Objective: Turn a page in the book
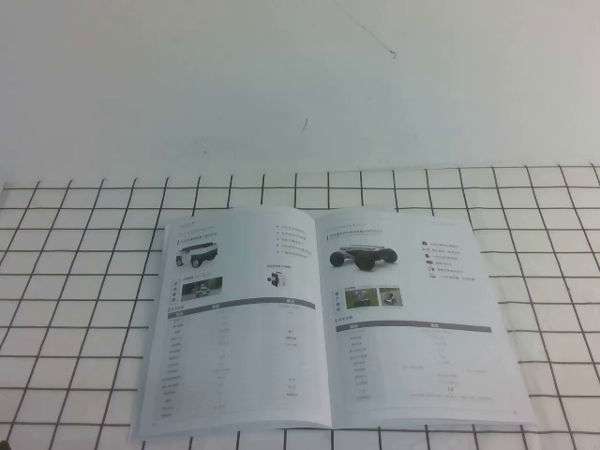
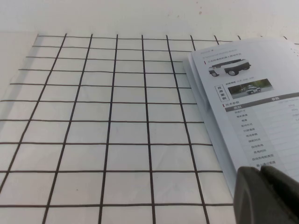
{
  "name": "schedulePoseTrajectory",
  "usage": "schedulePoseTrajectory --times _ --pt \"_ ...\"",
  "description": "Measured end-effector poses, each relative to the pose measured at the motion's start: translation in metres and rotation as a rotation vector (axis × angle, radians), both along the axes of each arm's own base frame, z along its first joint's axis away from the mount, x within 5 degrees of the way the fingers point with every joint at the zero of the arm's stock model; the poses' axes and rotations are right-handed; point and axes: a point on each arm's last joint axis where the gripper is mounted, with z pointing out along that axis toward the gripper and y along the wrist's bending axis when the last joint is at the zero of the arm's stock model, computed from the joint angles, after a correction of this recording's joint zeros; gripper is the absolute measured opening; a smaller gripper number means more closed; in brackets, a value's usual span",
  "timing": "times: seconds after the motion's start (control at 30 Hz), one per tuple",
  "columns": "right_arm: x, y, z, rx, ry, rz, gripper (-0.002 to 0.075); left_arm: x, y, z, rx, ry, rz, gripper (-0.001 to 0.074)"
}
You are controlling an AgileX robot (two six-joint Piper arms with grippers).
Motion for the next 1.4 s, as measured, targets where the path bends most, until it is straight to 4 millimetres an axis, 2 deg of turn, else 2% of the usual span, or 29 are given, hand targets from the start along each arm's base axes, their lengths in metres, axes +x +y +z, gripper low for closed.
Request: schedulePoseTrajectory --times 0.83,1.0,1.3,1.4 --pt "0.001 0.0 0.002 0.001 -0.021 0.002 -0.0002 0.001 0.0 0.002 0.002 -0.038 0.002 -0.0004" --pt "0.004 0.002 0.014 0.006 -0.158 0.018 -0.0002 0.003 0.0 0.011 -0.017 -0.129 0.006 -0.0003" --pt "0.002 0.007 0.058 0.027 -0.654 0.072 -0.0002 0.003 0.003 0.041 -0.189 -0.454 0.041 -0.0003" --pt "-0.001 0.007 0.067 0.031 -0.752 0.083 -0.0002 0.002 0.004 0.047 -0.206 -0.512 0.047 -0.0003"
